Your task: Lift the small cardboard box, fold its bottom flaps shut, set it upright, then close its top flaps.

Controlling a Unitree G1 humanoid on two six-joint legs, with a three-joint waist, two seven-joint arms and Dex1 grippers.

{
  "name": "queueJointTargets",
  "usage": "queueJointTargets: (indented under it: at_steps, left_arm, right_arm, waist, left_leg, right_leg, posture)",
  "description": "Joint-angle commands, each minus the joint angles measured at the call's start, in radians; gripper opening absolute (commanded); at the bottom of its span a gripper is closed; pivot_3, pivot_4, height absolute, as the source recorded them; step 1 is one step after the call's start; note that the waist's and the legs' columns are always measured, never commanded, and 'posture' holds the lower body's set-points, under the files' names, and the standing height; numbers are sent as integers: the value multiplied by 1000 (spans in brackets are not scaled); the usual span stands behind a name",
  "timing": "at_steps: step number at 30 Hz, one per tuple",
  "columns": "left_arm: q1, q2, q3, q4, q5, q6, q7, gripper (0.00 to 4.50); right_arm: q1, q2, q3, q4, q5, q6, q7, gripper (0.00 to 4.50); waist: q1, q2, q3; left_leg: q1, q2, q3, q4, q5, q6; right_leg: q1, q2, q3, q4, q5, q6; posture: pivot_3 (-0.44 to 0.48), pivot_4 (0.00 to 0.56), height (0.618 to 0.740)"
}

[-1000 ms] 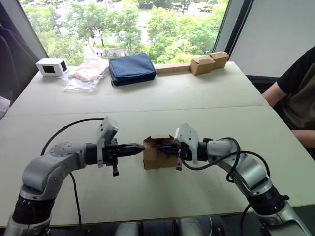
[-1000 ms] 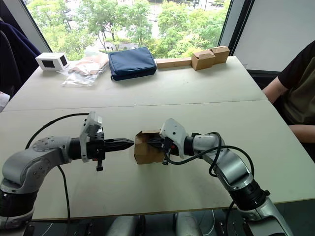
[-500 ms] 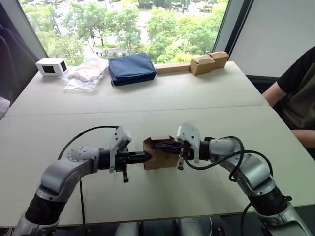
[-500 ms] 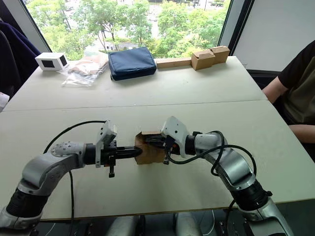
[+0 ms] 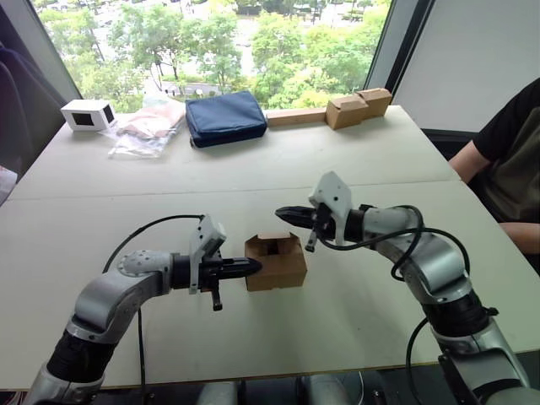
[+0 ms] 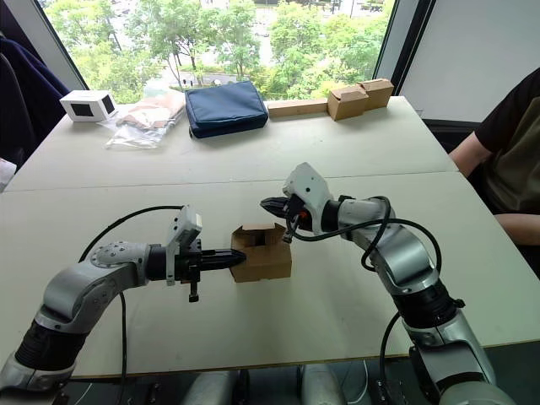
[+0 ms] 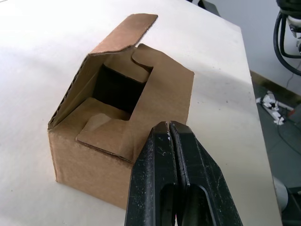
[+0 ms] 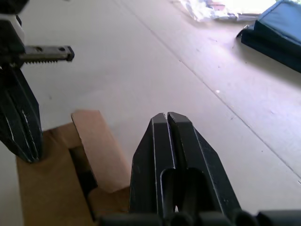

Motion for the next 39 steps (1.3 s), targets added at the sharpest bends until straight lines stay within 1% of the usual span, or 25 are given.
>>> queueJointTargets:
  at_steps: [1,6,11,17,21,26,30,33,36,39]
  left_arm:
    - [6,5,17,-21,-6,-8,11,41]
    - [11,5,21,-26,-9,-8,19,41]
    - [11,10,28,-29,-18,-3,19,41]
    - [-22,7,84,-2,-66,21,30,41]
    - [-72,-27,103,47,-74,17,58,41]
    - [-115,-86,53,90,-30,-10,83,41]
    - [-139,-118,10,144,34,-62,91,41]
    - [-150,-139,4,181,54,-86,95,41]
    - [-153,-160,16,201,51,-94,102,41]
    - [-156,-169,18,208,48,-95,101,41]
  right_arm:
    - [-20,-8,31,-9,-45,-40,23,0]
    - [26,-32,55,-63,-45,-31,77,0]
    - [51,-36,64,-83,-59,-29,83,0]
    - [66,-26,63,-92,-71,-23,71,0]
    - [71,-21,54,-94,-76,-27,59,0]
    - [75,-17,36,-107,-71,-27,43,0]
    - [86,-20,11,-144,-59,-17,30,0]
    - [100,-25,-26,-196,-31,5,27,0]
    - [136,-49,-60,-284,18,33,48,0]
    - [169,-74,-64,-347,43,55,63,0]
  waist:
    - [0,0,0]
    - [1,0,0]
    - [0,0,0]
    - [1,0,0]
    - [2,0,0]
    - [1,0,0]
    - [1,0,0]
    - [1,0,0]
    - [2,0,0]
    - [4,0,0]
  left_leg:
    - [0,0,0,0,0,0]
    - [0,0,0,0,0,0]
    - [0,0,0,0,0,0]
    - [0,0,0,0,0,0]
    - [0,0,0,0,0,0]
    - [0,0,0,0,0,0]
    - [0,0,0,0,0,0]
    - [0,0,0,0,0,0]
    - [0,0,0,0,0,0]
    - [0,0,0,0,0,0]
  right_leg:
    - [0,0,0,0,0,0]
    - [0,0,0,0,0,0]
    - [0,0,0,0,0,0]
    - [0,0,0,0,0,0]
    - [0,0,0,0,0,0]
    - [0,0,-1,0,0,0]
    - [0,0,-1,0,0,0]
    - [0,0,-1,0,0,0]
    - [0,0,-1,0,0,0]
    - [0,0,-1,0,0,0]
  posture:
    - [0,150,740]
    - [0,150,740]
    - [0,150,740]
    - [0,150,740]
    - [0,150,740]
    - [0,150,740]
    - [0,150,740]
    - [0,150,740]
    - [0,150,740]
    - [0,150,740]
